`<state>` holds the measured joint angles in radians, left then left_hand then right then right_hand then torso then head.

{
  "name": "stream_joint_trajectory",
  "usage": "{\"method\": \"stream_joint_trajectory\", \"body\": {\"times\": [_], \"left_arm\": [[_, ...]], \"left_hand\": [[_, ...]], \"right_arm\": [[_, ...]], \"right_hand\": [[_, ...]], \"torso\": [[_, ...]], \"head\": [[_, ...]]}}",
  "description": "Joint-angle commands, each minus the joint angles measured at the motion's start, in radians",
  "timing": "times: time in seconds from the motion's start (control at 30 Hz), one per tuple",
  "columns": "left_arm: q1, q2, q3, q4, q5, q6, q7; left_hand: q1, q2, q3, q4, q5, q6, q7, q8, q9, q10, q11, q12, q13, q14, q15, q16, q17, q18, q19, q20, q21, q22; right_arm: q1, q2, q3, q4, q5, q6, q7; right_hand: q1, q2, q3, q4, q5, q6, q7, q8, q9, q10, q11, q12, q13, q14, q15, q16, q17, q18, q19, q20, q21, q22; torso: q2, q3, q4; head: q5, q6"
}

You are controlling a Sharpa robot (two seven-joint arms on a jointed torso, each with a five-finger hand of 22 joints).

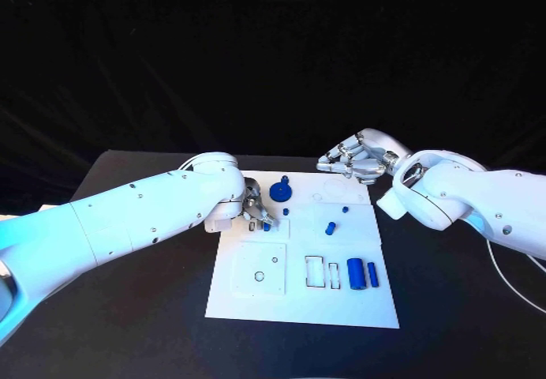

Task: Assemble the parts on the task board

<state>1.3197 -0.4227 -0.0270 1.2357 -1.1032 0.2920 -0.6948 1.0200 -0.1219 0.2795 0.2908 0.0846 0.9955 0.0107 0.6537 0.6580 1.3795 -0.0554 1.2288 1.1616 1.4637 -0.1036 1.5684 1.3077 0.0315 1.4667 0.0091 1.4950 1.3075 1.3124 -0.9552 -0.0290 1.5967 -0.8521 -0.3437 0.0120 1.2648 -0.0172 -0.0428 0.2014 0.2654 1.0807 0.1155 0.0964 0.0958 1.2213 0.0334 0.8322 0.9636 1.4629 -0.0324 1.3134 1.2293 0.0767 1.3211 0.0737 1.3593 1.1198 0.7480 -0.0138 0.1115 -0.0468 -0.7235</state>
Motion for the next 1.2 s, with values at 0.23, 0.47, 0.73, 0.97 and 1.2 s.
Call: {"method": "stream_joint_trajectory", "body": {"times": [0.23, 0.47, 0.73, 0.97, 1.2], "left_arm": [[-0.01, -0.009, 0.0, 0.019, 0.007, 0.0, -0.008], [-0.01, -0.026, 0.005, 0.038, 0.001, -0.015, -0.008], [0.011, -0.07, 0.035, 0.081, 0.02, -0.029, -0.011], [0.062, -0.097, 0.042, 0.073, 0.066, -0.001, -0.013], [0.085, -0.087, 0.043, 0.007, 0.084, 0.001, -0.009]], "left_hand": [[-0.027, 0.003, -0.067, 0.0, 0.0, 0.01, -0.004, -0.005, -0.008, 0.008, -0.003, 0.004, 0.001, 0.107, -0.008, 0.002, 0.263, -0.008, 0.067, -0.01, 0.002, 0.187], [-0.026, 0.003, -0.081, 0.0, 0.0, 0.01, -0.004, -0.005, -0.009, 0.006, -0.003, 0.0, -0.003, 0.107, -0.009, 0.002, 0.263, -0.006, 0.064, -0.01, -0.003, 0.182], [-0.014, 0.009, -0.14, -0.001, 0.002, -0.019, 0.005, -0.01, -0.013, -0.031, 0.004, -0.05, -0.06, 0.107, -0.004, 0.002, 0.263, -0.004, 0.06, -0.007, -0.013, 0.174], [0.06, 0.031, -0.173, -0.001, 0.015, -0.081, 0.034, -0.049, -0.039, -0.095, 0.029, -0.115, -0.133, 0.107, 0.015, 0.002, 0.263, 0.002, 0.05, 0.009, -0.034, 0.157], [0.089, 0.029, -0.159, 0.001, 0.02, -0.096, 0.045, -0.067, -0.054, -0.105, 0.039, -0.115, -0.134, 0.107, 0.024, 0.002, 0.263, 0.001, 0.052, 0.017, -0.031, 0.161]], "right_arm": [[0.0, -0.001, 0.0, 0.001, -0.007, 0.01, 0.005], [0.0, 0.001, 0.0, -0.003, -0.007, 0.011, 0.005], [0.0, 0.005, 0.0, -0.013, -0.004, 0.011, 0.004], [0.0, 0.008, 0.0, -0.021, -0.002, 0.011, 0.004], [0.0, 0.014, 0.0, -0.026, -0.002, 0.012, 0.004]], "right_hand": [[0.002, 0.005, -0.006, 0.0, -0.003, -0.004, 0.002, -0.003, 0.001, -0.01, 0.001, -0.012, -0.007, 0.038, -0.005, -0.005, -0.003, 0.019, -0.008, -0.002, -0.004, -0.002], [0.002, 0.005, -0.006, 0.0, -0.003, -0.004, 0.002, -0.003, 0.001, -0.011, 0.001, -0.015, -0.009, 0.038, -0.005, -0.005, -0.003, 0.019, -0.008, -0.002, -0.005, -0.003], [0.001, 0.005, -0.009, 0.002, -0.002, -0.004, 0.002, -0.003, 0.001, -0.013, 0.001, -0.018, -0.012, 0.037, -0.005, -0.006, -0.004, 0.019, -0.008, -0.002, -0.005, -0.003], [0.0, 0.004, -0.011, 0.003, -0.001, -0.004, 0.002, -0.003, 0.001, -0.014, 0.001, -0.021, -0.015, 0.038, -0.005, -0.006, -0.004, 0.019, -0.008, -0.002, -0.006, -0.004], [0.0, 0.004, -0.011, 0.003, -0.001, -0.004, 0.002, -0.003, 0.001, -0.014, 0.001, -0.021, -0.015, 0.038, -0.005, -0.006, -0.004, 0.019, -0.008, -0.002, -0.006, -0.004]], "torso": [[-0.001, -0.0001, 0.0005], [-0.001, -0.0011, 0.0001], [-0.001, -0.0001, -0.0003], [-0.001, -0.0003, 0.0012], [0.002, -0.0023, -0.0005]], "head": [[-0.002, 0.004], [0.001, 0.005], [-0.005, 0.02], [-0.004, 0.025], [-0.002, 0.033]]}}
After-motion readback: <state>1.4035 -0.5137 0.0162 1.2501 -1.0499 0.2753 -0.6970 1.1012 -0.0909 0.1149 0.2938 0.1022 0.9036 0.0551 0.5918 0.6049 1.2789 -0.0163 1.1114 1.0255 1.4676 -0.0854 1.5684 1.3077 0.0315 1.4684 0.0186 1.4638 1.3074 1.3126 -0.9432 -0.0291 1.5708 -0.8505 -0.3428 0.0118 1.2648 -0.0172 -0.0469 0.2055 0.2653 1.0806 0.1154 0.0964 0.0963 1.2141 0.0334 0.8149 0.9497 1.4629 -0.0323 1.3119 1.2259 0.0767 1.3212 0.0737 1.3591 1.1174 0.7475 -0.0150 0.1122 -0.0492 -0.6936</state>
